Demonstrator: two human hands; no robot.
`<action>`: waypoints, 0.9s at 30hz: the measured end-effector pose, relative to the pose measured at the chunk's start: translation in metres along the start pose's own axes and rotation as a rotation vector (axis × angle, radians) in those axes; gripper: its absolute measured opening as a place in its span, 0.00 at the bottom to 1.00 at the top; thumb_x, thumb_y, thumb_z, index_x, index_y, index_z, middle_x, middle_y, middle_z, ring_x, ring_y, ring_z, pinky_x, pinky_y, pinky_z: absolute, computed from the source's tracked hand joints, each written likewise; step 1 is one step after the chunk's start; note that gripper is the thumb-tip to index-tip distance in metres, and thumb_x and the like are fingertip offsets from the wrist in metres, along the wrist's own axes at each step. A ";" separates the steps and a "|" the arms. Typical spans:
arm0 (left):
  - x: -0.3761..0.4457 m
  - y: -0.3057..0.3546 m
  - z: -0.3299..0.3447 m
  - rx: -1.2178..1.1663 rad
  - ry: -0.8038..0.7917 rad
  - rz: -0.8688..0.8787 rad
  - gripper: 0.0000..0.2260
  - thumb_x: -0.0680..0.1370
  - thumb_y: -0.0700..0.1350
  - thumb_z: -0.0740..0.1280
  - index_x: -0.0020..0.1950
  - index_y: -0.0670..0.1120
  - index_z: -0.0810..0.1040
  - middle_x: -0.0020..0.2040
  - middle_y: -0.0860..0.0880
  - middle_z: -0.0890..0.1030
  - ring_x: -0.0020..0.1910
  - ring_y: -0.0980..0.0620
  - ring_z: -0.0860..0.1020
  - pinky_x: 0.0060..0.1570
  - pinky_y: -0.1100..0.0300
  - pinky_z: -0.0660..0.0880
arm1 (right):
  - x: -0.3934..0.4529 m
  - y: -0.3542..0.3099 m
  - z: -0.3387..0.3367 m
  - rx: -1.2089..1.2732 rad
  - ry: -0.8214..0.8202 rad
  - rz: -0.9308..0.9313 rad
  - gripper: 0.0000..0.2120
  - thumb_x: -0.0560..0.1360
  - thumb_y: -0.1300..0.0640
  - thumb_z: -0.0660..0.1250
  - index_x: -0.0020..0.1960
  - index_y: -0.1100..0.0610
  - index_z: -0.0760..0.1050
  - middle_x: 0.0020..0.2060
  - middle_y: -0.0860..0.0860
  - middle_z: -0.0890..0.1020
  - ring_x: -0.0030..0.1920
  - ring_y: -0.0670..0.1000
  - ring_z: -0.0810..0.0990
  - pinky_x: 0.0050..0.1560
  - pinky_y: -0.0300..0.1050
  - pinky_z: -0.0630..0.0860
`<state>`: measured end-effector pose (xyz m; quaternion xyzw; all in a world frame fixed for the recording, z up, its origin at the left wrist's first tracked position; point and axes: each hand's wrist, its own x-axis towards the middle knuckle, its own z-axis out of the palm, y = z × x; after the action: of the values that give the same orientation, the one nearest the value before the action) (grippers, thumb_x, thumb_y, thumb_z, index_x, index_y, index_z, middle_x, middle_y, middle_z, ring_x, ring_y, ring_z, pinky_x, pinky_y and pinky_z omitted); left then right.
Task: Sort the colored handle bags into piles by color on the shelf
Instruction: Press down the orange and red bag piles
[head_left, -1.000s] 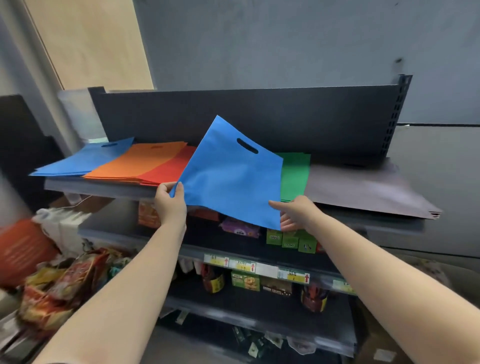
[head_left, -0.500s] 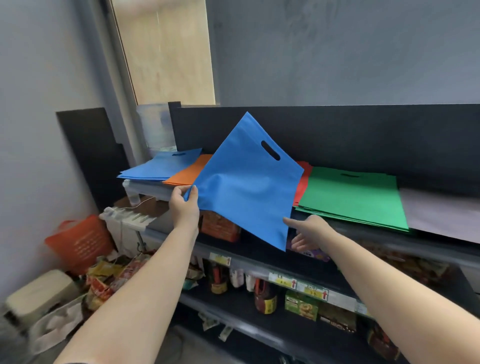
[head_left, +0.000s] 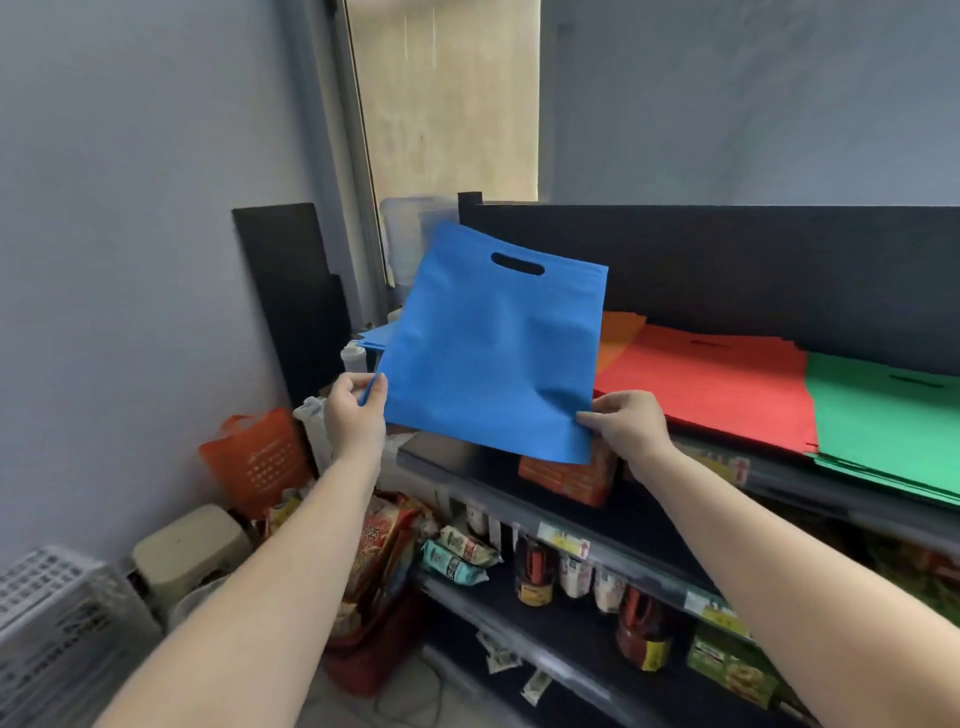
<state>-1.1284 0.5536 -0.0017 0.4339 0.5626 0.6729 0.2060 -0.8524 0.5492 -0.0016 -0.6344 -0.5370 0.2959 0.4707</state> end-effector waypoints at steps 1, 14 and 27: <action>0.010 -0.003 -0.008 0.039 0.005 0.020 0.05 0.79 0.44 0.65 0.46 0.43 0.74 0.44 0.47 0.79 0.44 0.50 0.77 0.44 0.54 0.73 | 0.006 -0.007 0.010 -0.020 -0.005 -0.023 0.03 0.70 0.62 0.73 0.38 0.59 0.81 0.38 0.56 0.84 0.41 0.59 0.83 0.45 0.55 0.81; 0.190 -0.037 -0.002 0.529 -0.039 0.296 0.07 0.78 0.48 0.66 0.42 0.48 0.72 0.33 0.56 0.72 0.33 0.56 0.71 0.29 0.62 0.64 | 0.151 -0.065 0.119 -0.109 -0.002 -0.124 0.07 0.71 0.65 0.71 0.36 0.59 0.78 0.38 0.56 0.83 0.32 0.51 0.83 0.36 0.44 0.79; 0.305 -0.089 0.075 0.808 -0.189 0.227 0.09 0.79 0.51 0.64 0.42 0.48 0.71 0.40 0.50 0.75 0.41 0.48 0.74 0.33 0.59 0.63 | 0.259 -0.062 0.172 -0.272 0.028 0.036 0.09 0.72 0.63 0.70 0.34 0.59 0.78 0.29 0.53 0.81 0.30 0.49 0.82 0.39 0.46 0.81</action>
<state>-1.2500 0.8560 0.0215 0.5987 0.7083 0.3741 -0.0049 -0.9641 0.8451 0.0232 -0.7059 -0.5542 0.2199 0.3825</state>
